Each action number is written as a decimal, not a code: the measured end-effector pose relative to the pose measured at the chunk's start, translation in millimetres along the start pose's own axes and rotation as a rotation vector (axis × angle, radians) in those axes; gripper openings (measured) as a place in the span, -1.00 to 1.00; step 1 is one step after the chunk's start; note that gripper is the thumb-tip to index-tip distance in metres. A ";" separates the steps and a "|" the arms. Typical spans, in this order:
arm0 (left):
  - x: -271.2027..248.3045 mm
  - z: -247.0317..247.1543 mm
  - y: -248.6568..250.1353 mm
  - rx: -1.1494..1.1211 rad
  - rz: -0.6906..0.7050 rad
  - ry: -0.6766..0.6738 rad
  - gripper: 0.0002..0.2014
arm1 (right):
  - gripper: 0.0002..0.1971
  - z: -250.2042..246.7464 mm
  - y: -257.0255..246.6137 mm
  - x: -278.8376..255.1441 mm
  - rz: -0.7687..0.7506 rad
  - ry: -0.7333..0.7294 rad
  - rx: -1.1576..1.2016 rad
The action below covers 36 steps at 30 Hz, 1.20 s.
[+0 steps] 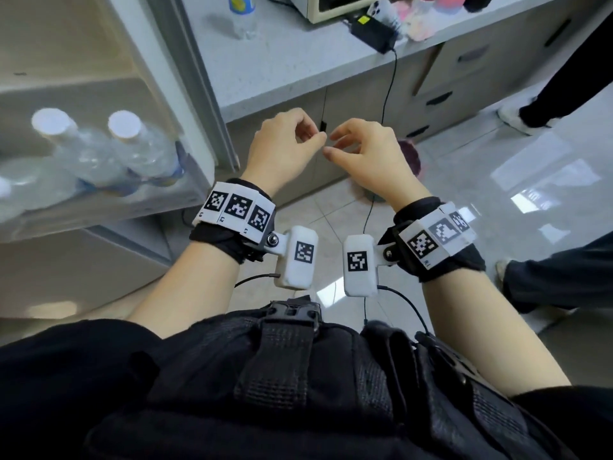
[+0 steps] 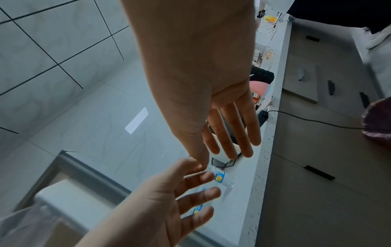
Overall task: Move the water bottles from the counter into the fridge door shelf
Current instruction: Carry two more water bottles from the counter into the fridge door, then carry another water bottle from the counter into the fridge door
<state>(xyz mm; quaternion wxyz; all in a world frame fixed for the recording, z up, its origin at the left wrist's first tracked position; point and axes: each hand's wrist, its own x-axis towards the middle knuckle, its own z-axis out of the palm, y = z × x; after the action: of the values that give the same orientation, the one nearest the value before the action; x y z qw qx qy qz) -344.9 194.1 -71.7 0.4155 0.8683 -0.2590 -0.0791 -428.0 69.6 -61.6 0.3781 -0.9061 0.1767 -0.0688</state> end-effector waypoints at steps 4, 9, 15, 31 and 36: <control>66.9 16.7 11.7 -0.022 -0.010 -0.006 -0.93 | -0.75 -23.8 15.9 62.0 0.014 -0.028 -0.030; 146.4 28.9 20.1 -0.019 -0.042 0.056 -0.92 | -0.76 -50.5 32.2 138.9 -0.010 -0.018 -0.016; 227.7 45.3 9.7 0.030 -0.184 0.125 -0.88 | -0.79 -64.6 60.9 226.7 -0.038 -0.093 0.023; 394.6 30.6 -12.5 -0.025 -0.523 0.601 -0.69 | -0.76 -69.7 66.3 464.3 -0.295 -0.378 0.060; 439.4 -9.9 -39.6 0.071 -0.536 0.750 -0.57 | -0.72 -38.1 43.3 514.4 -0.317 -0.421 0.042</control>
<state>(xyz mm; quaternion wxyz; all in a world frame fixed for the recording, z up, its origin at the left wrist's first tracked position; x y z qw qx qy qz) 48.7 -5.1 -61.3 0.4155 0.8869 0.1406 0.1448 27.9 -175.3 -70.2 0.4097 -0.9089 -0.0513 0.0591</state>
